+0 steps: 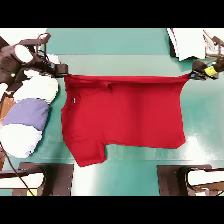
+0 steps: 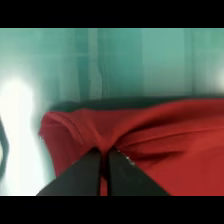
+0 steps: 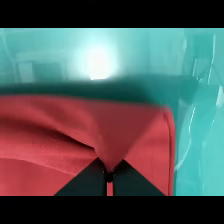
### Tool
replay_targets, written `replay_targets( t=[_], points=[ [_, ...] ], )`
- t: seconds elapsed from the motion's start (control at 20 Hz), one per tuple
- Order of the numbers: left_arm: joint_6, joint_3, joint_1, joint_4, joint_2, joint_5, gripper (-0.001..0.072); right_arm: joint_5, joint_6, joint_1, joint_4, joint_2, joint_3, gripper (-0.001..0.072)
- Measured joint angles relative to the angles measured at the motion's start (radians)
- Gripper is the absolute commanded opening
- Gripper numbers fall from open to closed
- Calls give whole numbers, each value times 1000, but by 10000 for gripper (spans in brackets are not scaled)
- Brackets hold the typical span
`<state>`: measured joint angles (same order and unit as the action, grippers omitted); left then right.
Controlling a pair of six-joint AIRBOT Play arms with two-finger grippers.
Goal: Fold the shirts.
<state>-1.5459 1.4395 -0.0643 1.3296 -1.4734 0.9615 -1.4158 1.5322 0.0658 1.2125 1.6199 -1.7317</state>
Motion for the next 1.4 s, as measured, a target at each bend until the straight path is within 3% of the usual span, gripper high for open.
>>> replay_targets(
  t=[0.1, 0.25, 0.55, 0.6, 0.65, 0.7, 0.75, 1.05, 1.4],
  points=[
    [13, -3, 0, -2, -28, -61, 26, 18, -6, -3, 2, 52, -56, 16],
    [25, -9, 0, -2, -47, -47, 26, 12, -34, -8, 8, 82, -84, 16],
    [33, -98, 0, 1, -58, 46, 29, 37, -61, -9, 16, 13, 143, 17],
    [34, -114, 0, 1, -58, 49, 216, 50, -62, -10, 14, -3, 193, 25],
    [34, -130, 0, 2, -59, 54, 498, 62, -62, -10, 14, -14, 237, 171],
    [34, -140, 2, 5, -59, 56, 495, 68, -64, -10, 14, -26, 280, 358],
    [34, -148, 2, 5, -59, 61, 491, 76, -66, -10, 8, -36, 314, 380],
    [16, -214, 0, 10, 43, 179, 492, 31, -68, -2, -33, -143, 392, 380],
    [-45, -686, 0, 2, 441, 251, 491, -73, -74, -6, -16, -395, 404, 380]
  ],
)
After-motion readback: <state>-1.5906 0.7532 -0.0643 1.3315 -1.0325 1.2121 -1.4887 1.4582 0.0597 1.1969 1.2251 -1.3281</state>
